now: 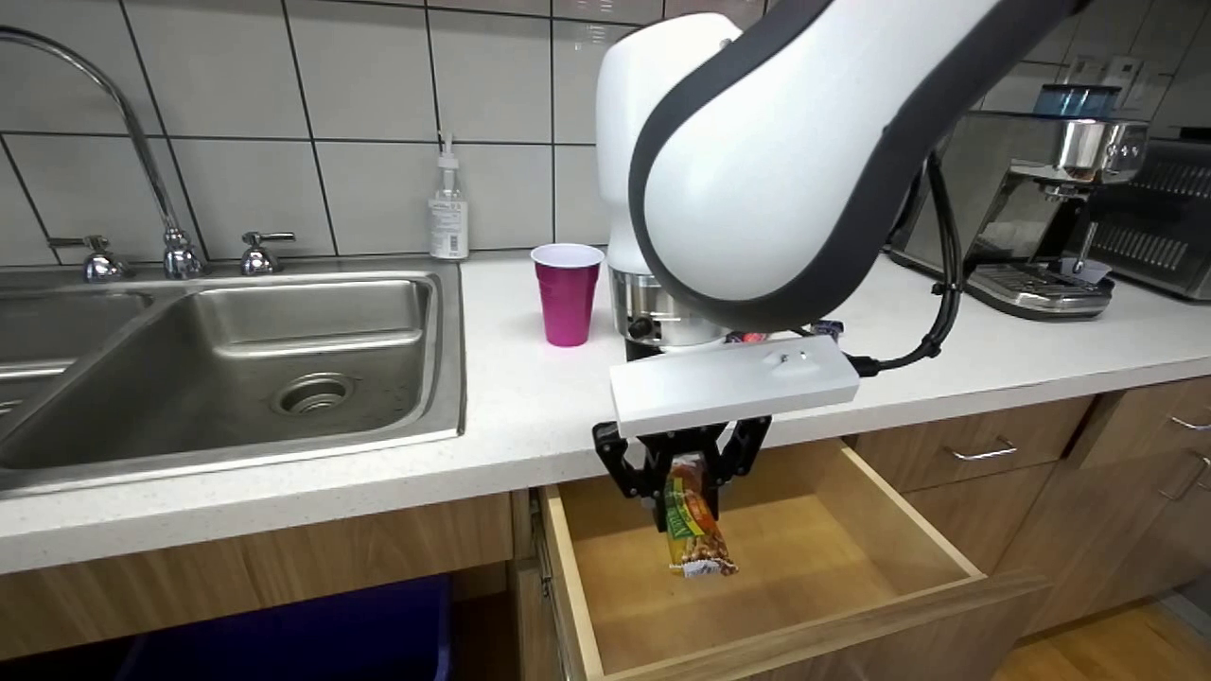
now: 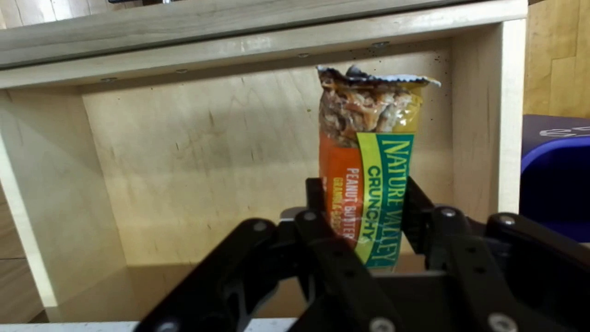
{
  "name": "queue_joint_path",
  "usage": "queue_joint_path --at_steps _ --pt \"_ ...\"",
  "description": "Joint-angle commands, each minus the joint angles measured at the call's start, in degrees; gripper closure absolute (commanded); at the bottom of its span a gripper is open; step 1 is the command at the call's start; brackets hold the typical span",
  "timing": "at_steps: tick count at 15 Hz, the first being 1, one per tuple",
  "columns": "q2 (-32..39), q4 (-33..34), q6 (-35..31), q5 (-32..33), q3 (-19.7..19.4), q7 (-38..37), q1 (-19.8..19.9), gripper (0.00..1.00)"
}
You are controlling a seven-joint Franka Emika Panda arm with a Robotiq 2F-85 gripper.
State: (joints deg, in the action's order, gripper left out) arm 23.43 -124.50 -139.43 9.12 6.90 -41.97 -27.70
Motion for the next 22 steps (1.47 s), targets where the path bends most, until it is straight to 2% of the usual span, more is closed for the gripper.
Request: queue_joint_path --at_steps 1,5,6,7,9,12,22 --pt "-0.5 -0.4 0.0 2.2 -0.1 0.5 0.5 0.83" --pt "0.7 0.5 0.6 2.6 0.0 1.1 0.6 0.83" --pt "0.9 0.6 0.8 2.7 0.0 1.0 0.5 0.74" --pt "1.0 0.7 0.9 2.8 -0.1 1.0 0.5 0.33" --pt "1.0 0.7 0.7 3.1 -0.2 0.9 0.4 0.25" --pt "0.6 1.1 1.0 3.4 -0.1 1.2 0.4 0.02" --pt "-2.4 3.1 3.2 2.3 0.3 2.3 1.4 0.00"
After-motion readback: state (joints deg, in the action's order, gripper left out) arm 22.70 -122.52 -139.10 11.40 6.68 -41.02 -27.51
